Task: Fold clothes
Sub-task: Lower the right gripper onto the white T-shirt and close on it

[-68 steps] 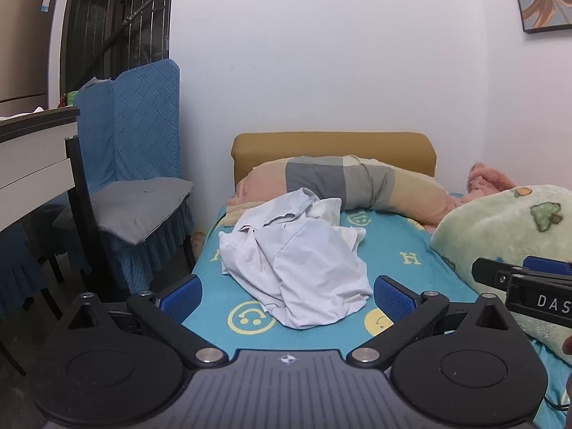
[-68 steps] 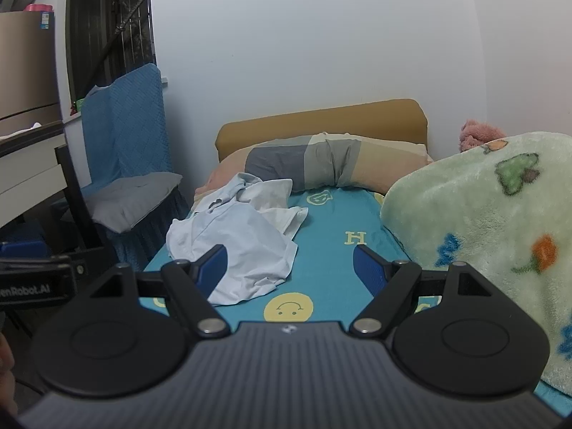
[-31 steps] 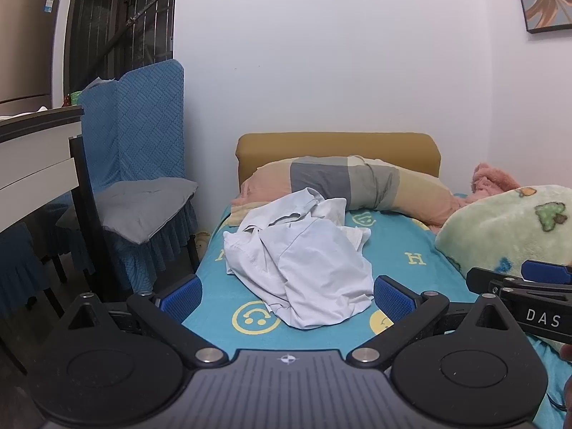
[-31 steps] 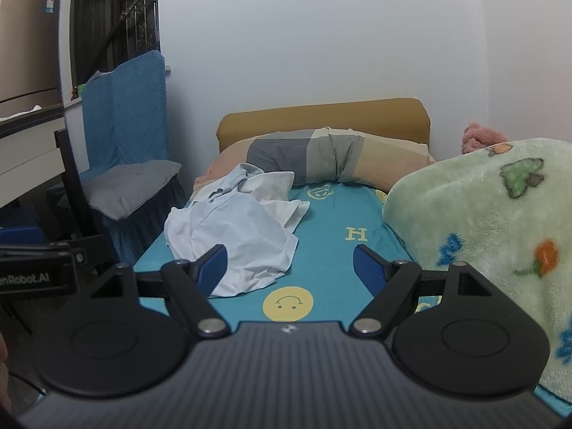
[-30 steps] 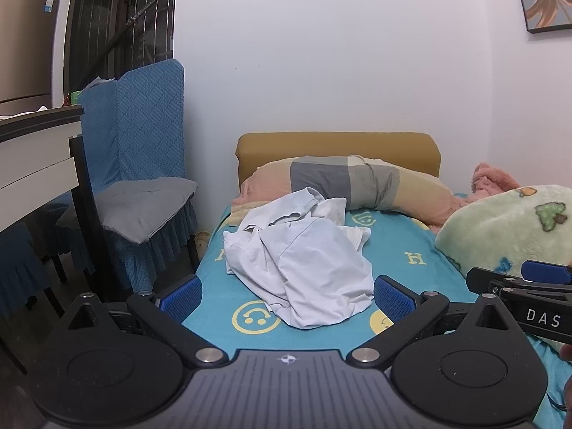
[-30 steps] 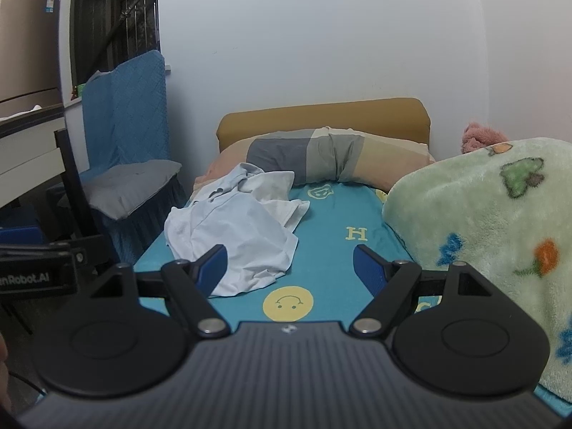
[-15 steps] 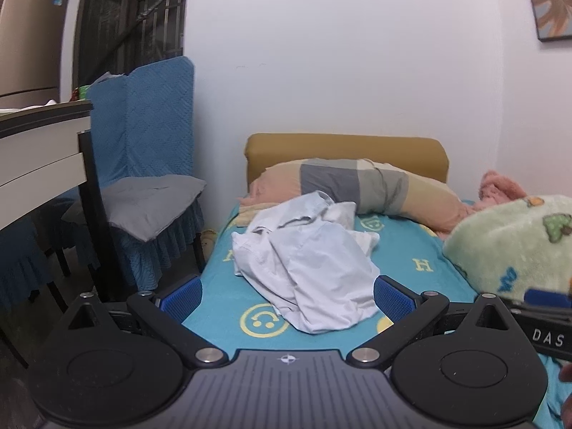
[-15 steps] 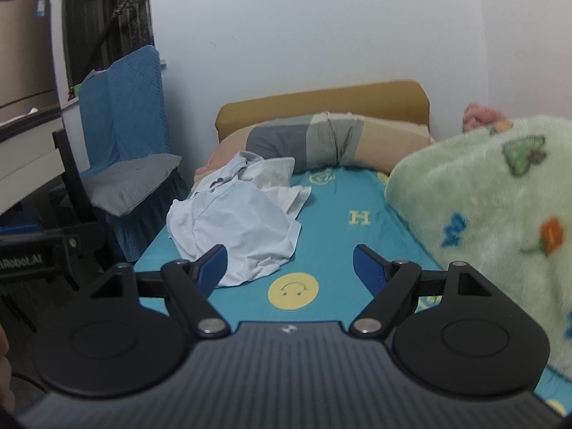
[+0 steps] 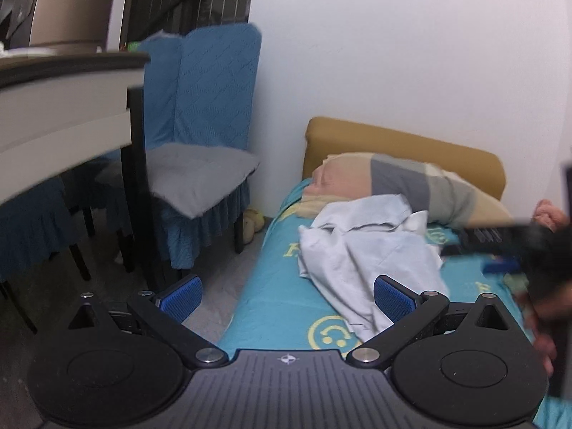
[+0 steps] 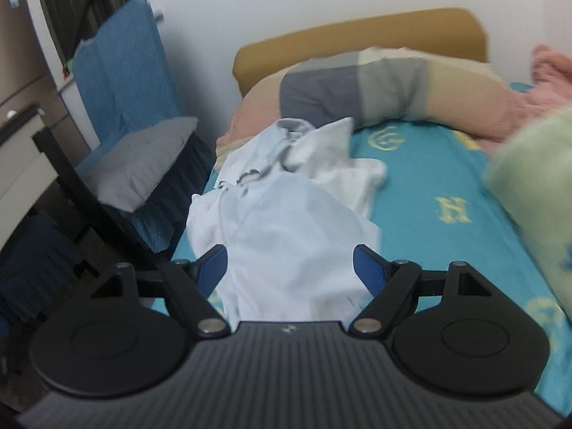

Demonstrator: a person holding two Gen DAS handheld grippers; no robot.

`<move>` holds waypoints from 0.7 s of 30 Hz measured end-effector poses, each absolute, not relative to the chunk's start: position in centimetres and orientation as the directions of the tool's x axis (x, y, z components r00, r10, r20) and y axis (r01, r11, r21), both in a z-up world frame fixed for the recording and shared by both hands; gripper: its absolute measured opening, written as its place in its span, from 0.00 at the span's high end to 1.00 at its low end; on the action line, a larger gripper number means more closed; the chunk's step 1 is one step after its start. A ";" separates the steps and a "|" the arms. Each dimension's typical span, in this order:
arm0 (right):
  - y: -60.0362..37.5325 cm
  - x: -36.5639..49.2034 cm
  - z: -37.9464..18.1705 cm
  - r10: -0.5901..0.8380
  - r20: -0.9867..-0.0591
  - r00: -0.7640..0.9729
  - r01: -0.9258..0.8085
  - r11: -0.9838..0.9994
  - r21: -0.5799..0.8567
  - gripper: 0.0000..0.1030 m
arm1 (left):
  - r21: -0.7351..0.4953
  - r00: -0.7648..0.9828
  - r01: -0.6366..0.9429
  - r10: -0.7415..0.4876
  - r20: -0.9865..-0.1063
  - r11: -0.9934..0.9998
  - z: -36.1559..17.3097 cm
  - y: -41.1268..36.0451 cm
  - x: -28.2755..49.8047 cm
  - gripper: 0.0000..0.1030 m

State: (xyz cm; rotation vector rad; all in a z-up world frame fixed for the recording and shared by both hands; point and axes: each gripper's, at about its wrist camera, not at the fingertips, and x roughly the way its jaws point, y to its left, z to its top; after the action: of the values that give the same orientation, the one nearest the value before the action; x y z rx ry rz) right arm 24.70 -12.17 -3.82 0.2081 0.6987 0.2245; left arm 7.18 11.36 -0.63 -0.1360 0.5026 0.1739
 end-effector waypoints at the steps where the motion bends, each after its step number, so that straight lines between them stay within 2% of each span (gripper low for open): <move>1: -11.2 26.6 -4.1 0.262 -0.609 0.749 -0.144 0.961 0.237 0.23 | -0.100 0.855 -0.204 0.128 -0.502 0.974 -1.3 11.6 8.1 0.00; 9: -4.7 40.8 -7.6 0.185 -0.612 0.769 -0.182 0.981 0.068 0.23 | -0.220 0.787 -0.249 0.065 -0.613 0.943 -7.9 14.2 13.8 0.00; 13: -3.3 44.4 -10.3 0.140 -0.632 0.762 -0.191 0.982 -0.012 0.23 | -0.277 0.765 -0.274 0.034 -0.643 0.921 -10.5 15.8 15.1 0.00; 15: -3.3 45.2 -11.3 0.160 -0.648 0.744 -0.214 0.977 -0.005 0.22 | -0.306 0.766 -0.279 0.019 -0.643 0.910 -11.3 16.3 15.4 0.00; 16: -3.4 45.5 -11.7 0.177 -0.658 0.732 -0.222 0.975 0.015 0.33 | -0.316 0.767 -0.277 0.011 -0.641 0.907 -11.6 16.5 15.6 0.00; 17: -3.7 45.3 -11.6 0.194 -0.660 0.726 -0.224 0.974 0.039 0.55 | -0.322 0.768 -0.274 0.005 -0.641 0.906 -11.8 16.6 15.7 0.00; 19: -4.3 44.5 -10.9 0.227 -0.655 0.720 -0.224 0.970 0.091 0.78 | -0.329 0.772 -0.264 -0.006 -0.636 0.907 -12.0 16.5 16.0 0.00; 20: -4.6 44.1 -10.5 0.244 -0.652 0.717 -0.223 0.968 0.117 0.87 | -0.333 0.777 -0.258 -0.010 -0.630 0.907 -12.0 16.4 16.0 0.00; 21: -4.9 43.3 -9.8 0.258 -0.642 0.722 -0.228 0.965 0.132 0.89 | -0.336 0.781 -0.253 -0.013 -0.624 0.907 -11.9 16.3 16.1 0.00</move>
State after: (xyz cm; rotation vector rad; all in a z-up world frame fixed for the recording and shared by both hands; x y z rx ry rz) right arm 43.34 -4.93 -9.83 0.0452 0.7153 0.2685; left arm 16.10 16.28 -11.94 -0.4220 0.6657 0.1336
